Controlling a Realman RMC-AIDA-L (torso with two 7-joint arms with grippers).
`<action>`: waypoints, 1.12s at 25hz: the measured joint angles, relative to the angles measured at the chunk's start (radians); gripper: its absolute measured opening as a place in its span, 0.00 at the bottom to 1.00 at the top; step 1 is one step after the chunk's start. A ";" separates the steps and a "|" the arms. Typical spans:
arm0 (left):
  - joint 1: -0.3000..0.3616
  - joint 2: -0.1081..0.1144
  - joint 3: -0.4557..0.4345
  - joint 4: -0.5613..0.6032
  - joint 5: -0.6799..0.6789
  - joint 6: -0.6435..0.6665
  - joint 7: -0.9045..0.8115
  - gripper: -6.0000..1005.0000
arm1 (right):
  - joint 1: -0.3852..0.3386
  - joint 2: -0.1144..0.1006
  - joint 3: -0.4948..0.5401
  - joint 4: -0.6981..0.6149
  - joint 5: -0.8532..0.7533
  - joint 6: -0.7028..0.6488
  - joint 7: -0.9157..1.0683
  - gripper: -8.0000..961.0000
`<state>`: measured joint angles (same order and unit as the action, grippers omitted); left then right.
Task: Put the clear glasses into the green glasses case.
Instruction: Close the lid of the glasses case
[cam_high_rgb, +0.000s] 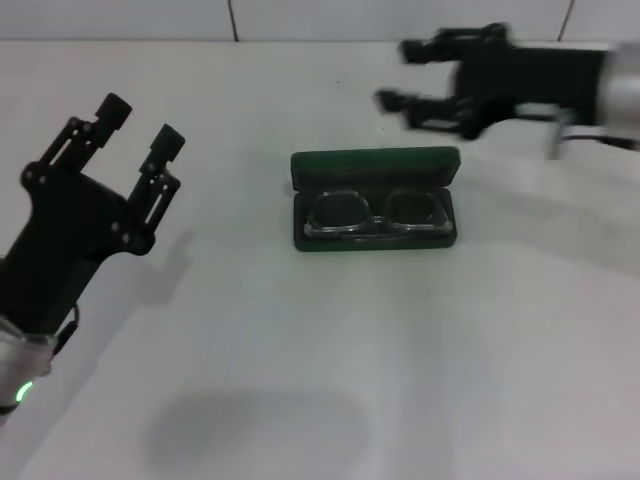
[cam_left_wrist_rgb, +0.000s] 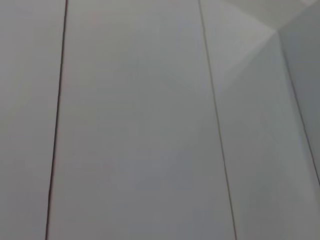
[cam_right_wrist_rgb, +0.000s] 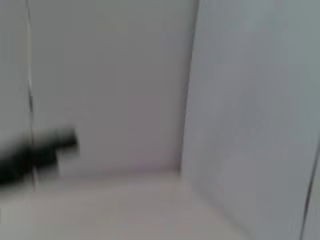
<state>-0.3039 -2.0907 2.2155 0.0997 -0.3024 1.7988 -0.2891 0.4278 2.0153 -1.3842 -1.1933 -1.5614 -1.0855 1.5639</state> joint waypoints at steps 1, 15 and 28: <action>-0.004 0.000 0.000 0.000 -0.001 -0.016 -0.019 0.53 | 0.012 -0.002 0.072 0.082 0.081 -0.085 -0.066 0.63; -0.428 0.120 0.007 -0.002 0.131 -0.548 -0.578 0.53 | 0.047 -0.020 0.394 0.589 -0.237 -0.617 -0.468 0.63; -0.670 -0.002 0.008 0.062 0.498 -1.057 -0.697 0.53 | 0.026 0.001 0.389 0.606 -0.449 -0.604 -0.522 0.63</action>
<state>-0.9739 -2.0928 2.2235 0.1621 0.1954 0.7419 -0.9857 0.4543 2.0162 -0.9950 -0.5873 -2.0104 -1.6900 1.0417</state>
